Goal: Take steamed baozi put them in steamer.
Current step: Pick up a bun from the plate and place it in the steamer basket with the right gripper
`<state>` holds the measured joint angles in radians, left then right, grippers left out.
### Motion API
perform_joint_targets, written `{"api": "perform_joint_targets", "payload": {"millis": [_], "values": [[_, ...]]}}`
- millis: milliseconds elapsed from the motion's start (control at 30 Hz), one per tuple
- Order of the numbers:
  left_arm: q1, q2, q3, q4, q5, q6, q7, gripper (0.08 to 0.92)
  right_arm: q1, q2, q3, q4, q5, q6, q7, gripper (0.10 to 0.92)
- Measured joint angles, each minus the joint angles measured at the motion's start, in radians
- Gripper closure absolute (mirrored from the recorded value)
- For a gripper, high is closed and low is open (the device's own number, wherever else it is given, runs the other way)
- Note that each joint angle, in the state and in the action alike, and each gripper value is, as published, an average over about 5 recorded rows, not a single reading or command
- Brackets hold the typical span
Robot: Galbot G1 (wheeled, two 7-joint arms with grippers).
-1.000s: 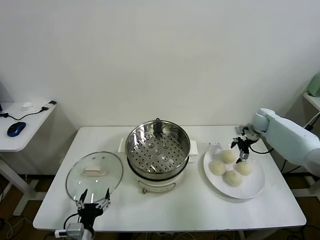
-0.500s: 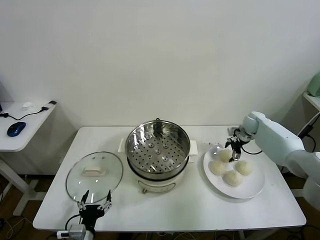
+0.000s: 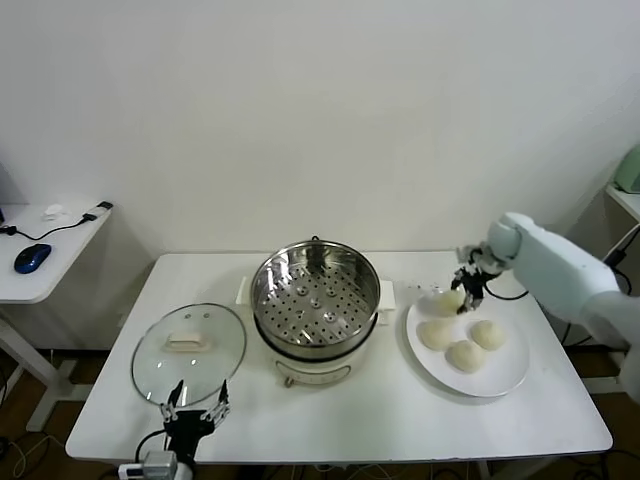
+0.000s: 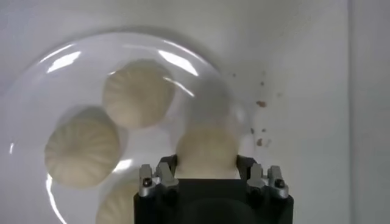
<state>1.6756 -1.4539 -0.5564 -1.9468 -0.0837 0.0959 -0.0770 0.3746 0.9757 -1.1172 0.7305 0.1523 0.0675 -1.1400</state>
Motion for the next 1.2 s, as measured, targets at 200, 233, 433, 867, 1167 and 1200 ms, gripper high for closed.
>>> {"api": "perform_joint_targets", "payload": {"millis": [200, 233, 433, 867, 1167, 1200], "values": [[-0.001, 0.003, 0.001, -0.01, -0.001, 0.006, -0.002, 0.177, 0.241, 0.053, -0.173, 0.185, 0.157, 0.065, -0.01, 0.372], [-0.002, 0.004, 0.002, -0.01, -0.002, 0.006, -0.004, 0.177, 0.273, 0.068, -0.197, 0.22, 0.176, 0.083, -0.01, 0.372], [-0.007, 0.013, 0.003, -0.004, -0.006, 0.007, -0.01, 0.177, 0.377, 0.165, -0.286, 0.379, 0.191, 0.236, -0.007, 0.372], [-0.011, 0.028, 0.006, 0.006, -0.007, 0.007, -0.012, 0.177, 0.215, 0.365, -0.186, 0.218, -0.194, 0.599, 0.036, 0.372], [-0.016, 0.03, 0.011, 0.021, -0.006, 0.001, -0.015, 0.177, 0.07, 0.483, -0.063, 0.009, -0.4, 0.712, 0.084, 0.372], [-0.016, 0.03, 0.012, 0.022, -0.006, 0.001, -0.016, 0.177, 0.057, 0.492, -0.054, -0.008, -0.414, 0.72, 0.088, 0.372]]}}
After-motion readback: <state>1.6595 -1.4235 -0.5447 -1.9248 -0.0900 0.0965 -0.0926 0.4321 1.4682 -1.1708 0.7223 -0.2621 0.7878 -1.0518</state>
